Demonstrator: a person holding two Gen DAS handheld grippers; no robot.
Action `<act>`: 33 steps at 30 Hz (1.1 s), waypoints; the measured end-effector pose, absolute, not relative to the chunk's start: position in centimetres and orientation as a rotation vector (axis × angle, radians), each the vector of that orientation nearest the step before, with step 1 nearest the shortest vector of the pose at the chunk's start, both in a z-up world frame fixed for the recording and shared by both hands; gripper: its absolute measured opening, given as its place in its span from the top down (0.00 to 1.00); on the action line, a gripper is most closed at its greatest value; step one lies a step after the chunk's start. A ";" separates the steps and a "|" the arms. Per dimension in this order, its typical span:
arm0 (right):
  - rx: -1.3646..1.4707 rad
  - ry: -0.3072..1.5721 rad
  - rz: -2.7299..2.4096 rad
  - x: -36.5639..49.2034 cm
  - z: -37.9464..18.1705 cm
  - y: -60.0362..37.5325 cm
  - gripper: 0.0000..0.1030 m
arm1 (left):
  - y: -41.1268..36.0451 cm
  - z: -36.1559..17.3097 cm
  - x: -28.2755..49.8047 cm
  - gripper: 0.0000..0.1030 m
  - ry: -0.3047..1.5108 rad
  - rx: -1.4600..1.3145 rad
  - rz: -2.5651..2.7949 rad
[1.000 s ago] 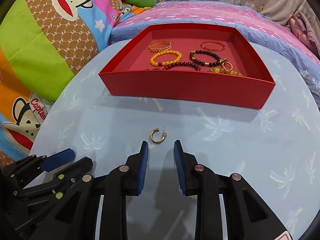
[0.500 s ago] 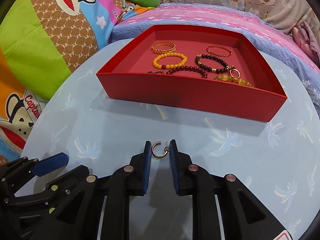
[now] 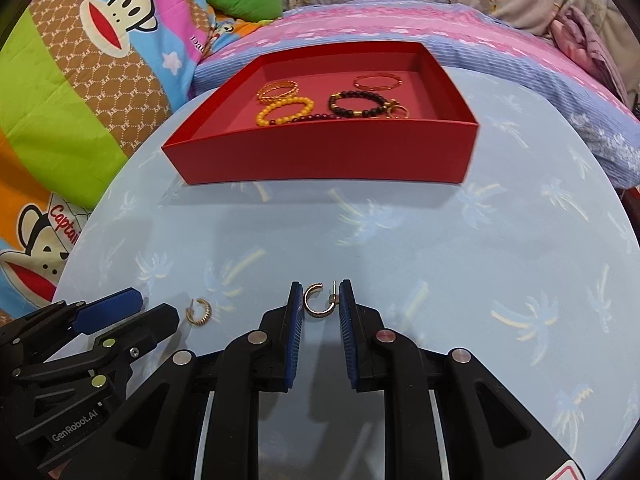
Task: Organize jewelry
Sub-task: 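Grasp one gold hoop earring with the right tool while the left tool grasps the other hoop, then carry both gold hoop earrings toward the red tray with both tools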
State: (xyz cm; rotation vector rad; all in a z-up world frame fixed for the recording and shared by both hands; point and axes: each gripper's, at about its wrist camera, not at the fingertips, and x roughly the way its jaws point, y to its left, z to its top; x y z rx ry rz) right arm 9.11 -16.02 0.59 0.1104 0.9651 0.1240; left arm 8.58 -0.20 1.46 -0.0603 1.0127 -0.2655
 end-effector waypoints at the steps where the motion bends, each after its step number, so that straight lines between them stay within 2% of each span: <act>1: 0.114 0.966 0.121 8.9 0.6 -16.2 0.83 | -0.6 1.4 8.5 0.59 1.013 -0.055 -0.274; 12: 0.135 0.969 0.114 7.9 0.5 -17.1 0.83 | -2.8 0.6 8.8 0.62 1.005 -0.005 -0.277; 14: 0.136 0.969 0.117 8.0 0.5 -17.0 0.83 | -2.9 0.6 8.9 0.68 1.001 0.003 -0.275; 16: 0.136 0.971 0.119 7.9 0.4 -17.0 0.83 | -3.0 0.5 9.0 0.69 0.998 0.006 -0.277; 21: 0.139 0.971 0.121 8.0 0.4 -17.1 0.83 | -2.9 0.5 9.0 0.82 0.999 0.002 -0.289; 33: 0.132 0.960 0.137 7.5 1.0 -16.6 0.83 | -3.1 1.1 8.8 0.83 0.997 -0.008 -0.311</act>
